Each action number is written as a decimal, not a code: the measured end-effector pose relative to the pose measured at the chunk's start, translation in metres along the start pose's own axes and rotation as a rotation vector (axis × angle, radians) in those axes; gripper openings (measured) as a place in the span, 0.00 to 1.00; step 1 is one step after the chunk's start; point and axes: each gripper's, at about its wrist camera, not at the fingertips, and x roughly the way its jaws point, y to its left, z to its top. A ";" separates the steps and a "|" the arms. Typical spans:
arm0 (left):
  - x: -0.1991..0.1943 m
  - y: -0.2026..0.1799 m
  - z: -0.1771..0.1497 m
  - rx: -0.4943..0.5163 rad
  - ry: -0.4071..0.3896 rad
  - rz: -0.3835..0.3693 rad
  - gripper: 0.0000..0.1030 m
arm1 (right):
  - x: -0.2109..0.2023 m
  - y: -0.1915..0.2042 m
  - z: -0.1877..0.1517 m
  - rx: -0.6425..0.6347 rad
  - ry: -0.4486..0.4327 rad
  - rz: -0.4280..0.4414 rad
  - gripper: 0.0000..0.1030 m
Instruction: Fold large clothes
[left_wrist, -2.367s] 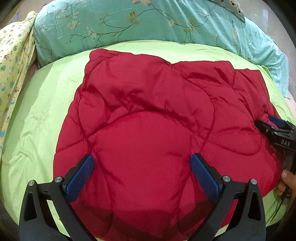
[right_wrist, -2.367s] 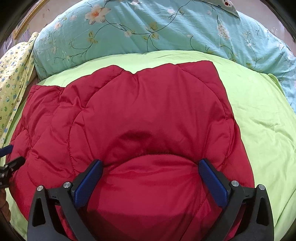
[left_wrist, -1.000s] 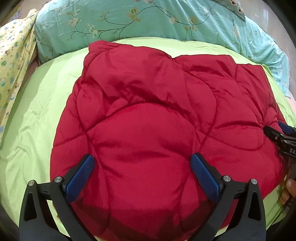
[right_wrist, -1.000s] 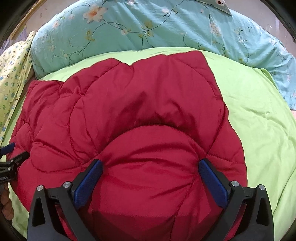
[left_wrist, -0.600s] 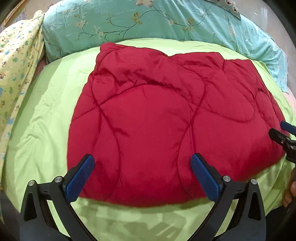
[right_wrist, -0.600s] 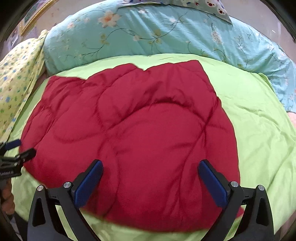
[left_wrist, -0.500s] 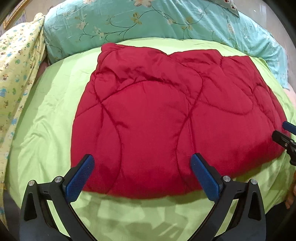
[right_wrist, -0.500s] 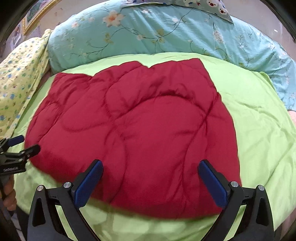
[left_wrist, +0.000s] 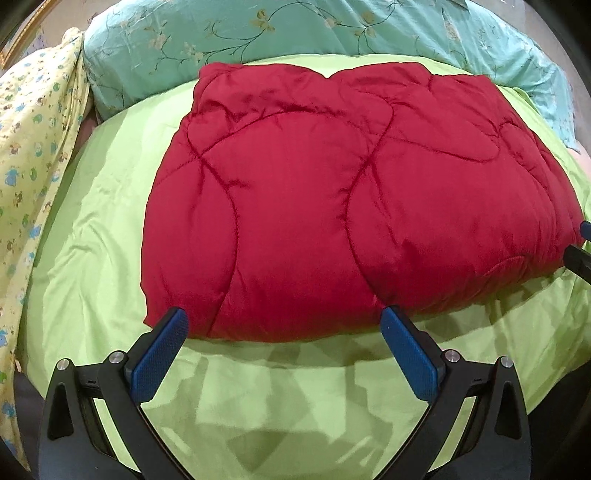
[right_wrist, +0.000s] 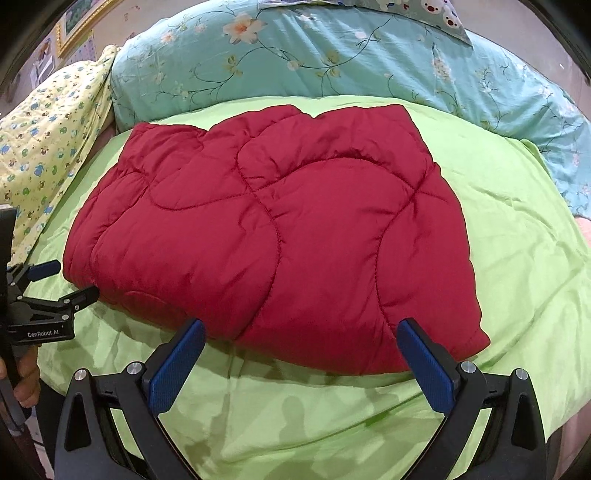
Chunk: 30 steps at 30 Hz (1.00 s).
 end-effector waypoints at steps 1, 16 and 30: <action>0.000 0.001 0.000 -0.004 0.001 0.000 1.00 | 0.000 0.001 0.000 0.000 0.001 0.000 1.00; -0.004 0.013 -0.010 -0.035 0.003 0.034 1.00 | -0.004 0.019 -0.005 -0.038 0.012 -0.003 1.00; -0.033 0.016 -0.021 -0.001 -0.078 0.009 1.00 | -0.015 0.031 -0.016 -0.086 0.051 -0.009 1.00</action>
